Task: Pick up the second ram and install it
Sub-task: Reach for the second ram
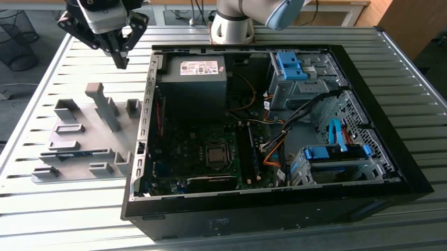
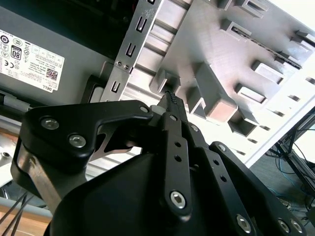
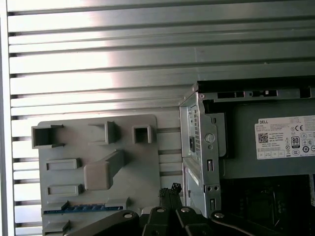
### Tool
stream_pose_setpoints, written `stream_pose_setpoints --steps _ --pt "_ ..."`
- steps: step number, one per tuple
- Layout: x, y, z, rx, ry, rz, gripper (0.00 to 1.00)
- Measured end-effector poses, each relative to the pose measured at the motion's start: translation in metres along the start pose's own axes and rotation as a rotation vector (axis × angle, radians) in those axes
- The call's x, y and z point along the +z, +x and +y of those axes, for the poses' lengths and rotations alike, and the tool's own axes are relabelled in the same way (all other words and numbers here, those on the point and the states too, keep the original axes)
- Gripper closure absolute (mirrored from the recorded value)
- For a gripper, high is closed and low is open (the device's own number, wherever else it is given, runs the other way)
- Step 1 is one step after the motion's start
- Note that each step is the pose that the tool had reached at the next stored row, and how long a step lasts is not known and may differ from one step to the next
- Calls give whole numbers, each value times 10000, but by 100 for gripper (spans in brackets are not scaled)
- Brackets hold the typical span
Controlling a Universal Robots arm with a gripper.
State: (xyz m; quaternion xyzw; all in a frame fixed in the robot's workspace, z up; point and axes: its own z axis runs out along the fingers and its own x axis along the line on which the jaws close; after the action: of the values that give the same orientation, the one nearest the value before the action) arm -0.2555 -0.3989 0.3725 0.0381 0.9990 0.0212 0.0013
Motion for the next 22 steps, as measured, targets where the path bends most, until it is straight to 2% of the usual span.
stream_pose_setpoints --steps 22 --pt "12 46 -4 0 0 5 90"
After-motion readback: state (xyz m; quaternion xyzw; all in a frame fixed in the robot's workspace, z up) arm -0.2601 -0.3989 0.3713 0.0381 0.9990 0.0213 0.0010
